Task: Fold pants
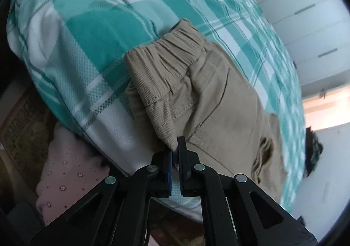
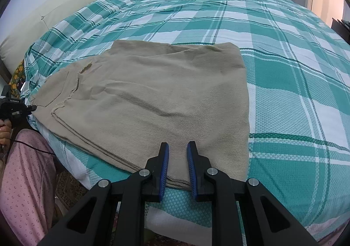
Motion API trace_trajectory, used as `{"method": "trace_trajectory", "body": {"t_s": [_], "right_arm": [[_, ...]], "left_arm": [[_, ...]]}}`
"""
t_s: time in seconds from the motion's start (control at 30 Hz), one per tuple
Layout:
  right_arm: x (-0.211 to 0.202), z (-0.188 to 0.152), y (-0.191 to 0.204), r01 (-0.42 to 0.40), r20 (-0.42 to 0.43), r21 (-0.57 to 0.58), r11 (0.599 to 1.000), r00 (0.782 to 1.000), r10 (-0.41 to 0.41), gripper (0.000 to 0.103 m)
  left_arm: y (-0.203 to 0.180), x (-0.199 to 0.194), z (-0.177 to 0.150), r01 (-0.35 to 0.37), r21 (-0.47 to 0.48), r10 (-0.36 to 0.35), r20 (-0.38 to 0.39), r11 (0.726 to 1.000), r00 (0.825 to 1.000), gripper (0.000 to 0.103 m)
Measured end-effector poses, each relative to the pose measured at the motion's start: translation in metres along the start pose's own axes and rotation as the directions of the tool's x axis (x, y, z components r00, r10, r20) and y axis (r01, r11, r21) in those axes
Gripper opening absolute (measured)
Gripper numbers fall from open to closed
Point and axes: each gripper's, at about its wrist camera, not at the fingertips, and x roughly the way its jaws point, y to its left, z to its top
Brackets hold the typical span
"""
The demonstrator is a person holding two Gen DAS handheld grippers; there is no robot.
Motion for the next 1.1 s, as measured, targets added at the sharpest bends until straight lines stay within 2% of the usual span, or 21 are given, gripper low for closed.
{"method": "trace_trajectory", "body": {"t_s": [0.07,0.1,0.13,0.2,0.23,0.3,0.4,0.5,0.6,0.63,0.7,0.77,0.8,0.83,0.87,0.9,0.93,1.0,1.03,1.1], "right_arm": [[-0.001,0.000,0.000,0.000,0.001,-0.001,1.000,1.000,0.000,0.019],[-0.001,0.000,-0.001,-0.003,0.002,0.002,1.000,1.000,0.003,0.019],[-0.001,0.000,-0.002,-0.006,0.002,0.005,1.000,1.000,0.006,0.019],[0.000,0.001,-0.002,-0.008,0.002,0.008,1.000,1.000,0.008,0.019],[0.000,0.001,-0.002,-0.006,0.001,0.008,1.000,1.000,0.006,0.019],[0.000,0.001,-0.001,-0.003,0.001,0.005,1.000,1.000,0.003,0.019],[0.001,0.001,-0.001,-0.002,0.000,0.000,1.000,1.000,0.002,0.019],[0.001,0.001,-0.001,-0.005,0.002,0.005,1.000,1.000,0.005,0.019],[0.001,0.002,-0.001,-0.005,0.002,0.005,1.000,1.000,0.005,0.019],[0.001,0.002,-0.001,-0.005,0.002,0.004,1.000,1.000,0.005,0.019],[0.001,0.002,-0.001,-0.006,0.003,0.006,1.000,1.000,0.005,0.019],[0.002,0.001,0.000,-0.005,0.004,0.006,1.000,1.000,0.005,0.019],[0.002,0.001,-0.001,-0.006,0.004,0.006,1.000,1.000,0.006,0.019],[0.002,0.002,-0.001,-0.006,0.003,0.006,1.000,1.000,0.006,0.019],[0.002,0.002,-0.001,-0.008,0.003,0.007,1.000,1.000,0.008,0.019],[0.002,0.002,-0.001,-0.012,0.004,0.009,1.000,1.000,0.012,0.019],[0.001,0.001,-0.002,-0.015,0.004,0.010,1.000,1.000,0.015,0.019],[0.001,0.001,-0.004,-0.025,0.008,0.018,1.000,1.000,0.025,0.019],[0.001,0.000,-0.006,-0.030,0.009,0.023,0.999,1.000,0.029,0.019],[0.000,0.001,-0.007,-0.038,0.010,0.032,0.999,0.999,0.038,0.019]], "left_arm": [[-0.006,-0.011,0.000,-0.009,0.008,0.009,0.020,1.000,1.000,0.017],[-0.005,-0.019,0.000,0.011,-0.012,-0.011,0.033,1.000,0.999,0.035],[-0.001,-0.029,-0.001,0.039,-0.045,-0.036,0.057,0.998,0.998,0.059],[0.010,-0.046,-0.004,0.074,-0.111,-0.060,0.123,0.991,0.991,0.076],[0.014,-0.049,-0.004,0.086,-0.130,-0.069,0.132,0.988,0.989,0.076],[0.021,-0.041,-0.004,0.117,-0.163,-0.101,0.102,0.980,0.990,0.076],[0.022,-0.019,-0.004,0.117,-0.190,-0.109,0.055,0.975,0.993,0.076],[0.015,-0.001,-0.001,0.106,-0.188,-0.095,0.064,0.976,0.993,0.073],[0.016,0.003,0.001,0.155,-0.223,-0.135,0.102,0.962,0.986,0.049],[0.017,0.006,0.002,0.154,-0.229,-0.132,0.108,0.961,0.985,0.045],[0.023,0.014,0.002,0.157,-0.247,-0.133,0.110,0.956,0.985,0.046],[0.027,0.019,0.002,0.160,-0.258,-0.134,0.116,0.953,0.984,0.052],[0.025,0.019,0.004,0.166,-0.265,-0.139,0.115,0.950,0.984,0.045],[0.023,0.016,0.004,0.164,-0.259,-0.139,0.115,0.952,0.984,0.022],[0.018,0.007,0.004,0.131,-0.242,-0.104,0.123,0.961,0.987,0.014],[0.006,-0.007,0.003,0.114,-0.198,-0.086,0.144,0.974,0.986,0.010],[-0.006,-0.017,0.004,0.100,-0.157,-0.074,0.161,0.983,0.984,0.009],[-0.053,-0.045,-0.001,0.019,0.004,-0.020,0.210,1.000,0.977,0.009],[-0.078,-0.057,-0.005,-0.011,0.086,-0.009,0.237,0.996,0.972,0.008],[-0.147,-0.080,-0.021,-0.061,0.283,-0.023,0.283,0.957,0.959,0.008]]}}
